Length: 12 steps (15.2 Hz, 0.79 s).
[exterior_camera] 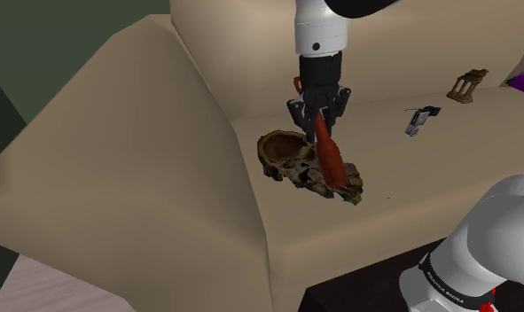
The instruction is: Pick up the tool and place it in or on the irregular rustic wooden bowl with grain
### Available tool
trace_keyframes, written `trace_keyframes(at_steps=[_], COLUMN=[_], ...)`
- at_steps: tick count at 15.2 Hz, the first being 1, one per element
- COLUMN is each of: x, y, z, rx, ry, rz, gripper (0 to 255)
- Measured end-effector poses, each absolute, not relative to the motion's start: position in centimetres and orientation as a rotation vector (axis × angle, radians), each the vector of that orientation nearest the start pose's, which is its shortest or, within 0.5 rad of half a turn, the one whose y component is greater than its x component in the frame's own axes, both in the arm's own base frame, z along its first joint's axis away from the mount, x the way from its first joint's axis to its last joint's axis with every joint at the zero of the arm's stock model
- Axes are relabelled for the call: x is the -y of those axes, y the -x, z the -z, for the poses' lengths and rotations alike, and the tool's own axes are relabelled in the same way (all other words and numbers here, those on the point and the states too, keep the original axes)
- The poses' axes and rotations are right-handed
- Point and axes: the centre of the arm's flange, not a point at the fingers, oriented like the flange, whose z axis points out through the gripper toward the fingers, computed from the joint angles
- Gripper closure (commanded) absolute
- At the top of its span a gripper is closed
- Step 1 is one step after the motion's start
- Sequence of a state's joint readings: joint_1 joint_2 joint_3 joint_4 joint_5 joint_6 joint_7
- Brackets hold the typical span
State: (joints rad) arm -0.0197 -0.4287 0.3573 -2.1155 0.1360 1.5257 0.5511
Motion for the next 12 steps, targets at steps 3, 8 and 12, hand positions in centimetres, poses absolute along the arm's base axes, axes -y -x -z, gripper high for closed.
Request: trace_keyframes(at_steps=[3, 8, 12], x=[-16.98, -16.99, -17.00], y=[-37.61, -37.64, -37.64], z=[-55.34, -55.25, -55.25], rx=[-0.423, -0.422, -0.422], ry=[3.188, 3.188, 3.188], rz=[-0.263, -0.262, -0.262], gripper=[255, 0, 0])
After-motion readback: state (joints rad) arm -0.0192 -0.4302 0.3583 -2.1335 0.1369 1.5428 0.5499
